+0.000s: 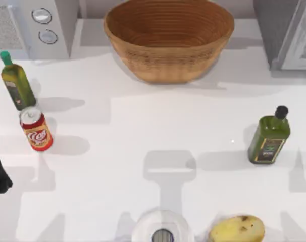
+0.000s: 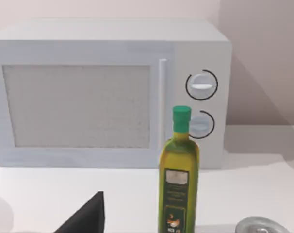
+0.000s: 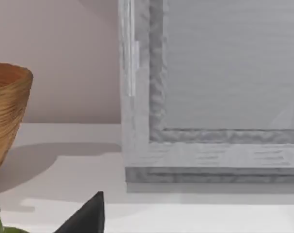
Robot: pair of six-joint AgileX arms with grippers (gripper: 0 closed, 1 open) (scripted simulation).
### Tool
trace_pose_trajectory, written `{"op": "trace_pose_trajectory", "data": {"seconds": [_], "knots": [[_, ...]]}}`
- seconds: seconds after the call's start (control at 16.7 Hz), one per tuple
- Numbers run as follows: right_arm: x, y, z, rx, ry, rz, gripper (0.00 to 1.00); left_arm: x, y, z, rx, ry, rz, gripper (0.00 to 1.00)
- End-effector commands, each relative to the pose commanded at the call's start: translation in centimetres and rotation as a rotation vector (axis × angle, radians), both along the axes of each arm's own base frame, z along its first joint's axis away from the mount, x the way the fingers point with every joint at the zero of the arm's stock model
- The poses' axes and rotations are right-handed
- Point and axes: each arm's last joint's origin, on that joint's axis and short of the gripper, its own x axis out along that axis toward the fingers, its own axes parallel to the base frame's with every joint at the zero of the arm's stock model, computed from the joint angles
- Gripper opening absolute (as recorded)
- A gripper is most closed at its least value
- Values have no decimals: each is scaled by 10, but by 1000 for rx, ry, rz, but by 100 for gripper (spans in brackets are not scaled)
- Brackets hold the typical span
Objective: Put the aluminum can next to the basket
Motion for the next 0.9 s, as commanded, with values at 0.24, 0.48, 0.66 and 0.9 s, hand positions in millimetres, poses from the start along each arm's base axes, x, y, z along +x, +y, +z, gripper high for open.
{"op": "trace_pose_trajectory", "data": {"seconds": [0.24, 0.48, 0.66, 0.9], "knots": [[0, 0, 0, 0, 0, 0, 100, 0, -1, 6, 1, 13, -12, 100], [0, 0, 0, 0, 0, 0, 100, 5, -7, 35, 15, 119, -71, 100], [0, 0, 0, 0, 0, 0, 100, 20, -16, 62, 45, 281, -135, 100], [0, 0, 0, 0, 0, 0, 100, 59, -38, 88, 131, 608, -242, 100]]}}
